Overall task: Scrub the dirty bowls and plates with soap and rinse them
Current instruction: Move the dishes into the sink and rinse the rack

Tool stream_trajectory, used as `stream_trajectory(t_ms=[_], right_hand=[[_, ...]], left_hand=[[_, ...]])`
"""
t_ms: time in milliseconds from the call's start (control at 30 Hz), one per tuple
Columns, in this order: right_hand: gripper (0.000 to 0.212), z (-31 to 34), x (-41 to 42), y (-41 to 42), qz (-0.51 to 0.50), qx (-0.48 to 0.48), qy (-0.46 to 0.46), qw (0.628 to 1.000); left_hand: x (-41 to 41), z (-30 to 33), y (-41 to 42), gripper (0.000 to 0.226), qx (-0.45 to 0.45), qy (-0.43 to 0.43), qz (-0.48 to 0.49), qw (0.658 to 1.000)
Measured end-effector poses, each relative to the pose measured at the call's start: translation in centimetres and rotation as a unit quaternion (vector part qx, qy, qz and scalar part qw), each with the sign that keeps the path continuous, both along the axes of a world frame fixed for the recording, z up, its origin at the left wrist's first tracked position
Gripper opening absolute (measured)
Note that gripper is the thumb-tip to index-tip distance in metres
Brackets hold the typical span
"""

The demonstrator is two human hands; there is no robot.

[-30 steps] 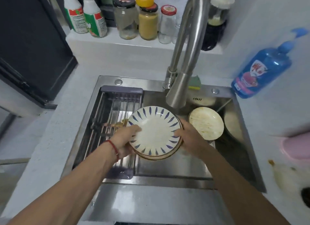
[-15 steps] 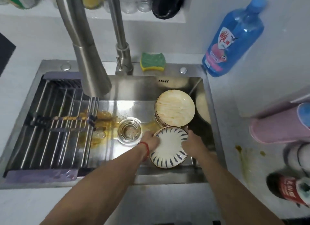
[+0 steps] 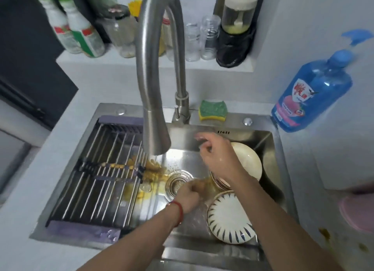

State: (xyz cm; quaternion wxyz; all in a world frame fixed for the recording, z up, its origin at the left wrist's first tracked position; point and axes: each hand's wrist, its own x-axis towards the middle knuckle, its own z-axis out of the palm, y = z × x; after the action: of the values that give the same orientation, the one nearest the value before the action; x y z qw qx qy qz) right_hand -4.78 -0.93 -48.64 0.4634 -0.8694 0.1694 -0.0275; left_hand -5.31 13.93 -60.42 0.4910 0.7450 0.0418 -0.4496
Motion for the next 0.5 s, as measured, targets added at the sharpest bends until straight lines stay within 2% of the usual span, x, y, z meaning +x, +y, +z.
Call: stream_trajectory(t_ms=[100, 167, 200, 333, 400, 433, 500], right_hand=[[0.072, 1.3, 7.5, 2.5, 0.083, 0.040, -0.038, 0.995], [0.076, 1.2, 10.4, 3.8, 0.073, 0.082, -0.012, 0.994], [0.067, 0.7, 10.7, 4.1, 0.050, 0.107, -0.004, 0.993], [0.008, 1.4, 9.6, 5.7, 0.000, 0.193, 0.011, 0.981], [0.020, 2.6, 8.3, 6.7, -0.019, 0.221, 0.005, 0.975], [0.020, 2.5, 8.2, 7.3, -0.057, 0.242, 0.000, 0.969], [0.016, 1.6, 6.6, 9.1, -0.176, 0.324, 0.021, 0.929]], left_hand=[[1.7, 3.9, 5.0, 0.034, -0.002, -0.014, 0.081, 0.997], [2.5, 6.2, 8.1, 0.026, -0.010, -0.014, 0.120, 0.993], [2.7, 7.1, 9.2, 0.023, -0.018, -0.015, 0.133, 0.991], [3.3, 9.9, 11.7, 0.017, -0.038, -0.005, 0.194, 0.980], [3.5, 10.6, 11.2, 0.019, -0.069, 0.037, 0.223, 0.972], [3.7, 10.7, 10.8, 0.019, -0.092, 0.071, 0.240, 0.964], [3.9, 11.5, 9.2, 0.027, -0.144, 0.149, 0.278, 0.938]])
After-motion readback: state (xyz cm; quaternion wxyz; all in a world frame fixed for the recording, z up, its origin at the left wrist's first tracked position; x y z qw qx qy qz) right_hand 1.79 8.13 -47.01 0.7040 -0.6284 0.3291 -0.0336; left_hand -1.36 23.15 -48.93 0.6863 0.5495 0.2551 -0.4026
